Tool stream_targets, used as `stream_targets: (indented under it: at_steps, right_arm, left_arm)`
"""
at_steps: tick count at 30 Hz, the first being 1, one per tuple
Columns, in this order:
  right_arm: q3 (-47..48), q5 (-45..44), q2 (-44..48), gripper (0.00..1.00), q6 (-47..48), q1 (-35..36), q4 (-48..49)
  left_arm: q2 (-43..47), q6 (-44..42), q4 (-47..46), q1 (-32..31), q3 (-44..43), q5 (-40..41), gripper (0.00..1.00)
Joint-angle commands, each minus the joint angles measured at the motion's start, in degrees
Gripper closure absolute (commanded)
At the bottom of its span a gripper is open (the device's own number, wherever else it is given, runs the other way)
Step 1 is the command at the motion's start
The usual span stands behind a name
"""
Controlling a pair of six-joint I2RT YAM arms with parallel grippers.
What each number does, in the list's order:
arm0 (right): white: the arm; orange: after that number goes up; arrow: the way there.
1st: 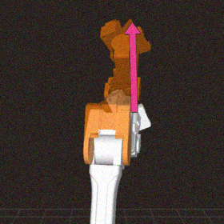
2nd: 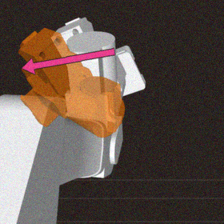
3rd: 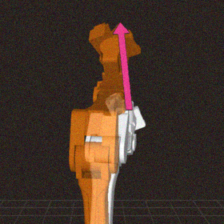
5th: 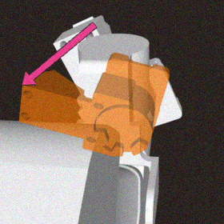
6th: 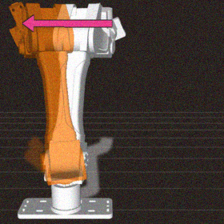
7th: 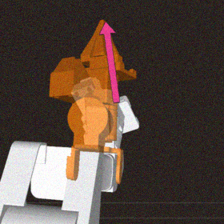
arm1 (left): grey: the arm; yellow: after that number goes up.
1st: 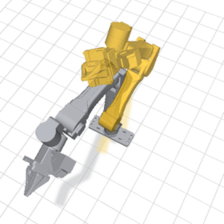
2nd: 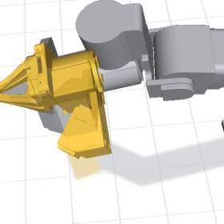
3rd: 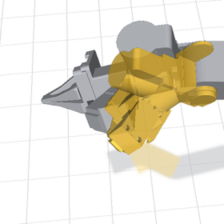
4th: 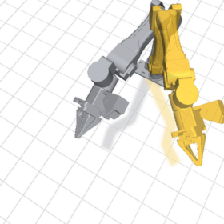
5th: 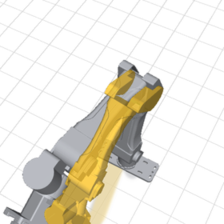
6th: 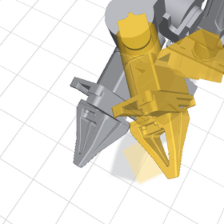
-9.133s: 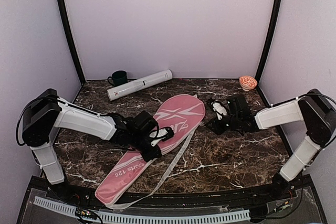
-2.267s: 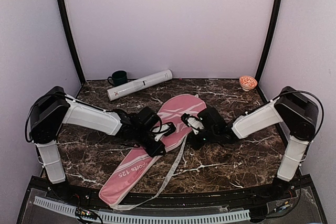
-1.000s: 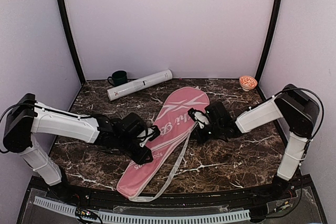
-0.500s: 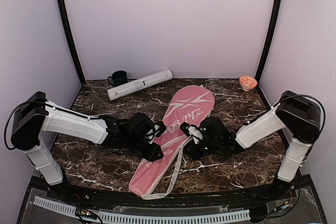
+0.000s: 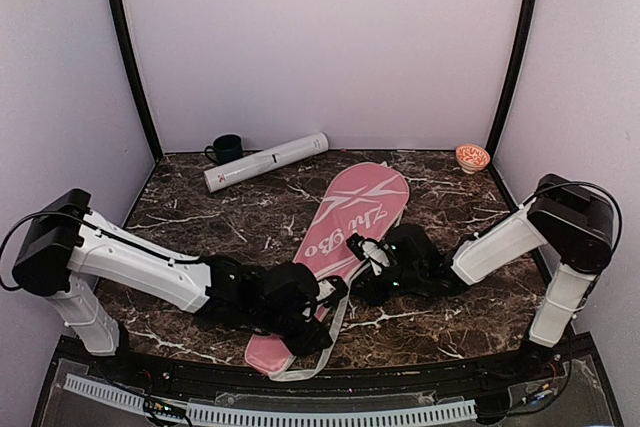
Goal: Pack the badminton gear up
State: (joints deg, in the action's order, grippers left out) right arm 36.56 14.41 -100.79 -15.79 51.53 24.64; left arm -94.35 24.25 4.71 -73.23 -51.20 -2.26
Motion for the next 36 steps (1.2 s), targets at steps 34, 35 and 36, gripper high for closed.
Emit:
stream_targets:
  at_steps: [34,35,36]
  right_arm:
    - [-2.4,-0.7,1.6,1.0,0.1,-0.2,-1.4]
    - [-2.3,-0.8,1.6,1.0,0.2,-0.2,-1.7]
    - [-2.1,-0.9,1.7,1.0,0.2,-0.3,-1.8]
  left_arm:
    - [-1.0,5.1,-0.3,15.8,2.9,1.7,1.0]
    - [-0.8,5.2,-0.9,15.8,3.6,0.4,1.0]
    - [0.0,4.9,-2.4,15.8,4.4,-1.5,1.0]
